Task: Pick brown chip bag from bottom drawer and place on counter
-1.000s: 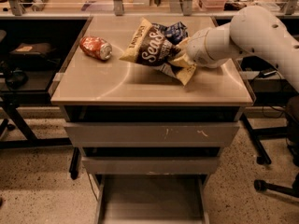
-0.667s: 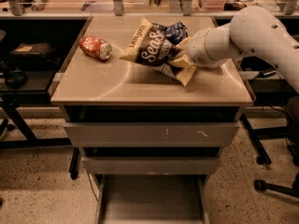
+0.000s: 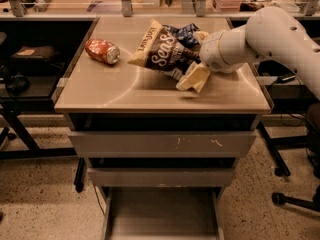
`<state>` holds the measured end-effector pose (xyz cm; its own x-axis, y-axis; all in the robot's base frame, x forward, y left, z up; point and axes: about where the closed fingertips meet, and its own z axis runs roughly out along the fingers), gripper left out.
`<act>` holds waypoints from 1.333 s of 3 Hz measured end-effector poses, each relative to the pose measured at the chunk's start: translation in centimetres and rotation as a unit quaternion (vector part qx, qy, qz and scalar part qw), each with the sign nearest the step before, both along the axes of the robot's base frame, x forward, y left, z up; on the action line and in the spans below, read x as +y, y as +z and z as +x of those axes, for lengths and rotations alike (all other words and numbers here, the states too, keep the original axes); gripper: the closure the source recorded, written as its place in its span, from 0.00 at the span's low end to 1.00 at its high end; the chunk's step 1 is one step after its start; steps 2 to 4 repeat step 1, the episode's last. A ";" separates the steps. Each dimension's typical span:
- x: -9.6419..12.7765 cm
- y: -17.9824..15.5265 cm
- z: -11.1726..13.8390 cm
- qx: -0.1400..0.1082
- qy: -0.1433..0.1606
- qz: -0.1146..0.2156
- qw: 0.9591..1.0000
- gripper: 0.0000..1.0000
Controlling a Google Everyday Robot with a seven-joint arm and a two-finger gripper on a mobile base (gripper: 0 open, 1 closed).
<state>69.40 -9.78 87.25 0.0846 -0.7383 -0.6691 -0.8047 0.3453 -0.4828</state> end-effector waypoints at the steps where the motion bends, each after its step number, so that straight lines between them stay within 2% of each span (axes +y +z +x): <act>1: 0.0 0.0 0.0 0.000 0.000 0.000 1.000 0.00; 4: 0.0 0.0 0.0 0.000 0.000 0.000 1.000 0.00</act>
Offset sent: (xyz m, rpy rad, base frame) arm 0.0000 0.0000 0.0000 0.0000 0.0000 0.0000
